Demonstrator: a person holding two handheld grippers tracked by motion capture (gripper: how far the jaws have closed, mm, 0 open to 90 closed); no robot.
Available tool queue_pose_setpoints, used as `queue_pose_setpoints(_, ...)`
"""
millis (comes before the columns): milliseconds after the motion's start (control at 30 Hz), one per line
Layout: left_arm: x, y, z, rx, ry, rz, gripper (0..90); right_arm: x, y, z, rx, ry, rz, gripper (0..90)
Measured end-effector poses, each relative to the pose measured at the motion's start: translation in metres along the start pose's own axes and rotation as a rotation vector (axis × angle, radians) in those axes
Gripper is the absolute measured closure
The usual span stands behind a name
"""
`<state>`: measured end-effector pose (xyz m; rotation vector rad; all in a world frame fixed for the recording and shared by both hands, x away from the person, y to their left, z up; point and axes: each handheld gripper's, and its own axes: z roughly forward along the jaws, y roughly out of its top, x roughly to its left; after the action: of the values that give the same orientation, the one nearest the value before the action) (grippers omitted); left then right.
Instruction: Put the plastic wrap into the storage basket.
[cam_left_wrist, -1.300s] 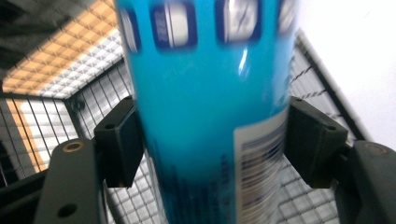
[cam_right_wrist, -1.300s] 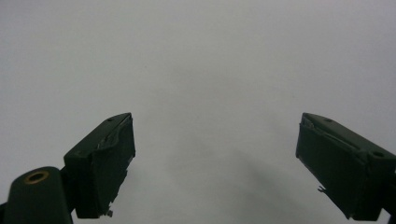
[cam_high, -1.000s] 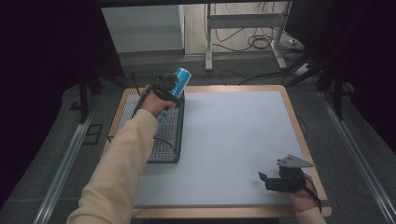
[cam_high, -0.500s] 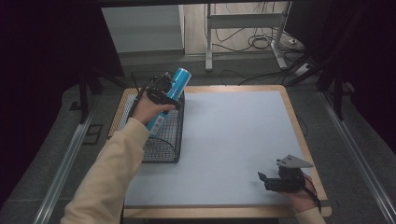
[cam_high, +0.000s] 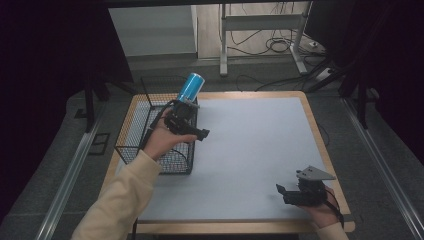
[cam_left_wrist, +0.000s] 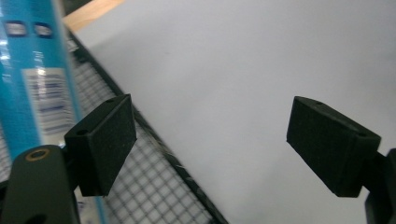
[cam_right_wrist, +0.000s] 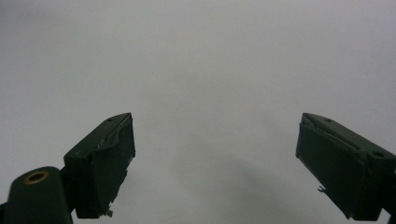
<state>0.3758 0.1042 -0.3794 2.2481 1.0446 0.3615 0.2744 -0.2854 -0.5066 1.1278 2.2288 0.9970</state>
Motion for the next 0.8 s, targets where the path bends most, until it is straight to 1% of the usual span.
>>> queue_pose_setpoints(33,0.000,0.000,0.000,0.000,0.000,0.000,15.6,0.000,0.000,0.000,0.000,0.000,0.000,12.1)
queue_pose_setpoints(67,-0.013,-0.008,-0.001,-0.015,-0.007,0.025,15.6,0.000,0.000,0.000,0.001,0.000,0.000,12.1)
queue_pose_setpoints(133,-0.023,-0.015,0.000,-0.026,-0.016,0.042,15.7,0.001,0.000,0.000,0.003,-0.001,-0.003,12.1)
queue_pose_setpoints(200,-0.038,-0.024,0.003,-0.042,-0.038,0.054,15.8,0.001,0.000,0.000,0.004,0.000,-0.003,12.1)
queue_pose_setpoints(233,-0.038,-0.024,0.003,-0.042,-0.038,0.054,15.9,0.001,0.000,0.000,0.003,-0.001,-0.003,12.1)
queue_pose_setpoints(267,-0.050,-0.032,0.007,-0.043,-0.059,0.069,15.9,0.002,0.000,0.000,0.004,0.000,-0.004,12.1)
queue_pose_setpoints(333,-0.061,-0.040,0.011,-0.048,-0.087,0.087,15.9,0.002,0.000,0.000,0.002,-0.001,-0.005,12.1)
queue_pose_setpoints(367,-0.068,-0.045,0.014,-0.045,-0.092,0.098,15.9,0.002,0.000,0.000,0.002,-0.001,-0.005,12.1)
queue_pose_setpoints(400,-0.071,-0.049,0.016,-0.046,-0.093,0.109,15.9,0.002,0.000,0.000,0.002,-0.002,-0.006,12.1)
queue_pose_setpoints(433,-0.076,-0.054,0.020,-0.040,-0.104,0.114,15.9,0.002,0.000,0.000,0.002,-0.002,-0.006,12.1)
queue_pose_setpoints(467,-0.076,-0.054,0.020,-0.040,-0.104,0.114,15.9,0.002,0.000,0.000,0.002,-0.002,-0.006,12.1)
queue_pose_setpoints(500,-0.082,-0.065,0.029,-0.020,-0.132,0.118,15.9,0.002,0.000,0.000,0.000,-0.003,-0.009,12.1)
queue_pose_setpoints(533,-0.084,-0.070,0.033,-0.009,-0.139,0.120,15.9,0.002,0.000,0.000,0.002,-0.003,-0.006,12.1)
queue_pose_setpoints(567,-0.084,-0.070,0.033,-0.009,-0.139,0.120,15.9,0.002,0.000,0.000,0.002,-0.003,-0.006,12.1)
queue_pose_setpoints(600,-0.086,-0.079,0.039,0.002,-0.149,0.113,15.9,0.002,0.000,0.000,0.002,-0.003,-0.007,12.1)
queue_pose_setpoints(667,-0.087,-0.086,0.043,0.008,-0.145,0.106,15.9,0.002,0.000,0.000,0.002,-0.004,-0.006,12.1)
queue_pose_setpoints(700,-0.087,-0.086,0.043,0.008,-0.145,0.106,16.0,0.002,0.000,0.000,0.002,-0.004,-0.006,12.1)
queue_pose_setpoints(733,-0.087,-0.090,0.046,0.020,-0.138,0.106,16.0,0.002,0.000,0.001,0.005,-0.004,-0.006,12.1)
queue_pose_setpoints(800,-0.087,-0.092,0.047,0.024,-0.139,0.105,16.0,0.003,0.000,0.001,0.003,-0.002,-0.010,12.1)
